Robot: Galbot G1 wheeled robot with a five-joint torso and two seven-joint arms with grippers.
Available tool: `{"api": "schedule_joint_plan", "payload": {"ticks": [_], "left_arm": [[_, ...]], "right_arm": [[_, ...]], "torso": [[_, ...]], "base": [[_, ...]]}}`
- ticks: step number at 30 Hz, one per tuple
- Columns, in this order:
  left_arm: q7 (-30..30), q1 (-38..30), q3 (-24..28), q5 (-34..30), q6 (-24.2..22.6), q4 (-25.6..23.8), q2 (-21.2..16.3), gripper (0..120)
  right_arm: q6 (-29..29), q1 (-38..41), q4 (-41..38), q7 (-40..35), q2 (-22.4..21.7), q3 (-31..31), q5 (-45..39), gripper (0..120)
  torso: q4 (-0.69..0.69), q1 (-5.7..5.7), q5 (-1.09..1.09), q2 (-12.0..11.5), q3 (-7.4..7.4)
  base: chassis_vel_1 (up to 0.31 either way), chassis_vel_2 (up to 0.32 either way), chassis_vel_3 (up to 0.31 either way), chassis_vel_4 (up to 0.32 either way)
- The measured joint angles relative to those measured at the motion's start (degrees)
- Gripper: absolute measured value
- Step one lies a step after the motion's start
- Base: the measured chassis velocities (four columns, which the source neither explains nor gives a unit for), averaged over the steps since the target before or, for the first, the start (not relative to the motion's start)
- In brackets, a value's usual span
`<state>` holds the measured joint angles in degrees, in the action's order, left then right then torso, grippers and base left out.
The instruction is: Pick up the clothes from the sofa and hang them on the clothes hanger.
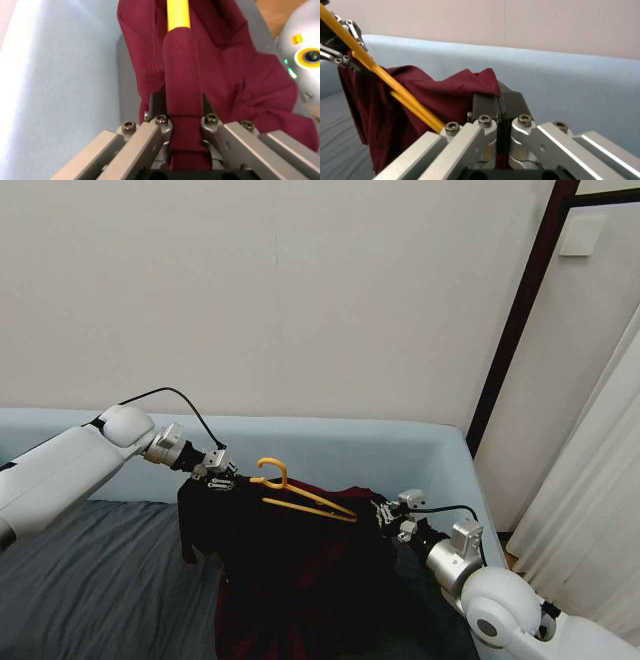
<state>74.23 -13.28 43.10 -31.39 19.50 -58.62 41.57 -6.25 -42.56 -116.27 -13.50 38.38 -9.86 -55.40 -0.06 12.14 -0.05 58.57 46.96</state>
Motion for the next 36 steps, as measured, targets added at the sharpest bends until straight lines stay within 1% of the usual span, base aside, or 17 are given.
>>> {"api": "schedule_joint_plan", "payload": {"ticks": [4,11,16,19,20,22,24,27,30,31,34,35,36], "left_arm": [[-5.21,0.29,0.07,-0.2,-0.85,-1.76,0.01,2],[-7.23,1.32,0.22,-1.44,-2.0,-2.39,0.76,2],[-7.83,1.11,1.22,-7.5,-3.71,-3.15,0.9,2],[-8.46,-1.13,2.95,-13.14,-4.9,-3.74,0.83,2],[-8.46,-1.13,2.95,-13.14,-4.9,-3.74,0.83,2],[-9.55,-3.47,4.83,-17.3,-5.07,-3.99,0.75,2],[-8.87,-6.32,6.53,-19.65,-5.57,-3.94,0.83,2],[-7.74,-9.33,8.32,-20.04,-5.9,-3.37,1.19,2],[-5.07,-13.22,10.23,-21.36,-6.32,-1.84,2.07,2],[-5.07,-13.22,10.23,-21.36,-6.32,-1.84,2.07,2],[-2.1,-17.49,12.36,-22.9,-6.33,-0.75,2.83,2],[-1.87,-18.91,13.06,-22.97,-6.33,-0.43,3.11,2],[-1.87,-18.91,13.06,-22.97,-6.33,-0.43,3.11,2]], "right_arm": [[-0.32,-0.14,-1.26,-0.02,-0.09,-0.27,-0.3,0],[-0.7,-1.45,-4.06,-0.27,-0.16,-0.29,-0.81,0],[-1.42,0.91,-6.39,-1.38,-0.77,-0.5,-3.14,0],[-1.65,2.82,-7.2,-1.52,-1.29,-0.71,-3.91,0],[-1.65,2.82,-7.2,-1.52,-1.29,-0.71,-3.91,0],[-1.68,3.63,-8.01,-1.52,-1.64,-0.75,-3.36,0],[-1.67,3.48,-9.24,-1.51,-1.82,-0.63,-2.76,0],[-1.61,2.67,-10.64,-1.38,-2.24,-0.34,-2.18,0],[-1.43,1.91,-12.15,-0.42,-2.9,0.24,-0.62,0],[-1.43,1.91,-12.15,-0.42,-2.9,0.24,-0.62,0],[-1.28,1.09,-13.47,0.09,-3.19,1.05,0.17,0],[-1.24,1.08,-13.8,0.14,-3.41,1.08,0.2,0],[-1.24,1.08,-13.8,0.14,-3.41,1.08,0.2,0]], "torso": [[-0.02,0.0,0.01,0.0,0.0],[-0.02,0.0,0.01,0.0,0.0],[-0.01,0.0,-0.01,0.0,0.0],[-0.01,0.0,0.01,0.0,0.0],[-0.01,0.0,0.01,0.0,0.0],[-0.01,0.0,0.0,0.0,0.0],[0.0,0.0,0.0,0.0,0.0],[-0.01,0.0,0.01,0.0,0.0],[-0.03,0.0,0.01,0.0,0.0],[-0.03,0.0,0.01,0.0,0.0],[-0.01,0.0,0.01,0.0,0.0],[-0.01,0.0,0.01,0.0,0.0],[-0.01,0.0,0.01,0.0,0.0]], "base": [[0.0,0.0,0.0,0.0],[0.0,0.0,0.0,0.0],[0.0,0.0,0.0,0.0],[0.0,0.0,0.0,0.0],[0.0,0.0,0.0,0.0],[0.0,0.0,0.0,0.0],[0.0,0.0,0.0,0.0],[0.0,0.0,0.0,0.0],[0.0,0.0,0.0,0.0],[0.0,0.0,0.0,0.0],[0.0,0.0,0.0,0.0],[0.0,0.0,0.0,0.0],[0.0,0.0,0.0,0.0]]}}
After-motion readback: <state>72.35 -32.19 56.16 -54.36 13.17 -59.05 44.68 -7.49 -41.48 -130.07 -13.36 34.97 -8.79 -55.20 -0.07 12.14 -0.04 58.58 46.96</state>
